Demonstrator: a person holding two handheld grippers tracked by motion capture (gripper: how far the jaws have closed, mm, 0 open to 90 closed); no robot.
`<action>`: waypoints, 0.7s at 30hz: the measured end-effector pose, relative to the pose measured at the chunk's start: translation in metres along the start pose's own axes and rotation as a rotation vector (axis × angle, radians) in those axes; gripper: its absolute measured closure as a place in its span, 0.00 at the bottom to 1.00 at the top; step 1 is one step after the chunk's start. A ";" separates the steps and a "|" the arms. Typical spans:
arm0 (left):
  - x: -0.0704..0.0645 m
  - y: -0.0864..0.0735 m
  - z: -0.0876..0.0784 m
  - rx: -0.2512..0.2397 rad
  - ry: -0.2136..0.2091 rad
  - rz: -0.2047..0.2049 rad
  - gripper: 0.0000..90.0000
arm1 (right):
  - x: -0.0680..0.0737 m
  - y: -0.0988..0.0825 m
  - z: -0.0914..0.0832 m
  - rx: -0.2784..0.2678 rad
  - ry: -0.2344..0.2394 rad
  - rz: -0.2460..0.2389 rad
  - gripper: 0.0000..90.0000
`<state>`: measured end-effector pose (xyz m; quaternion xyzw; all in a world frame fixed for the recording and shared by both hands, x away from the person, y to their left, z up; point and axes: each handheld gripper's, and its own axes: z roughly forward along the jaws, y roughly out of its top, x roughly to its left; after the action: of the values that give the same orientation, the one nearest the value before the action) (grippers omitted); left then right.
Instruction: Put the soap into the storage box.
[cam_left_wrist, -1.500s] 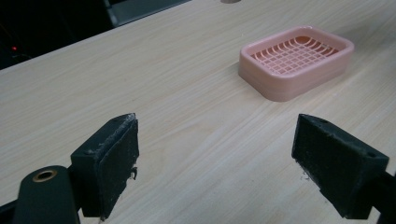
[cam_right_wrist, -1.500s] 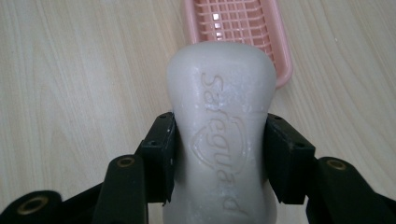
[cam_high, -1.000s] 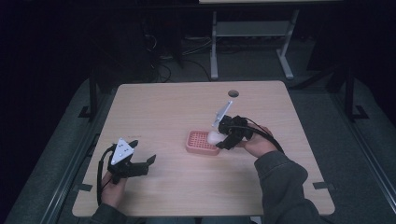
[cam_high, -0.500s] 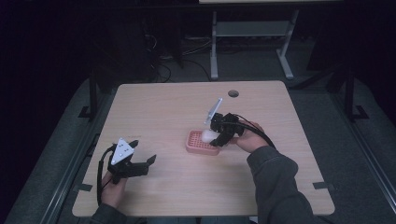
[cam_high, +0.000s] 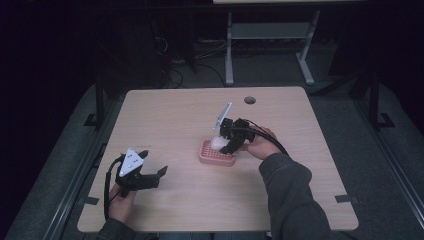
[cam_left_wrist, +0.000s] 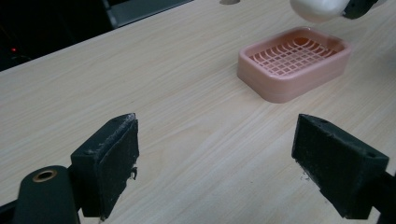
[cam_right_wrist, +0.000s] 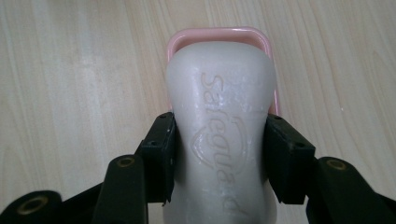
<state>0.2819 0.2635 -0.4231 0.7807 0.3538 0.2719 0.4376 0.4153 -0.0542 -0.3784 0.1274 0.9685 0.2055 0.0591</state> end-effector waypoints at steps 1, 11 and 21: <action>0.000 0.000 0.000 -0.008 0.002 -0.005 0.16 | -0.001 0.001 0.004 0.007 0.003 0.003 0.54; 0.000 0.001 -0.001 -0.005 0.004 0.004 0.16 | -0.006 0.009 0.023 0.024 0.008 0.014 0.54; 0.000 0.000 -0.001 -0.013 0.002 -0.009 0.16 | -0.009 0.014 0.039 0.047 0.019 0.023 0.54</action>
<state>0.2814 0.2639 -0.4223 0.7759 0.3560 0.2730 0.4435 0.4340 -0.0290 -0.4079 0.1377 0.9721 0.1843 0.0445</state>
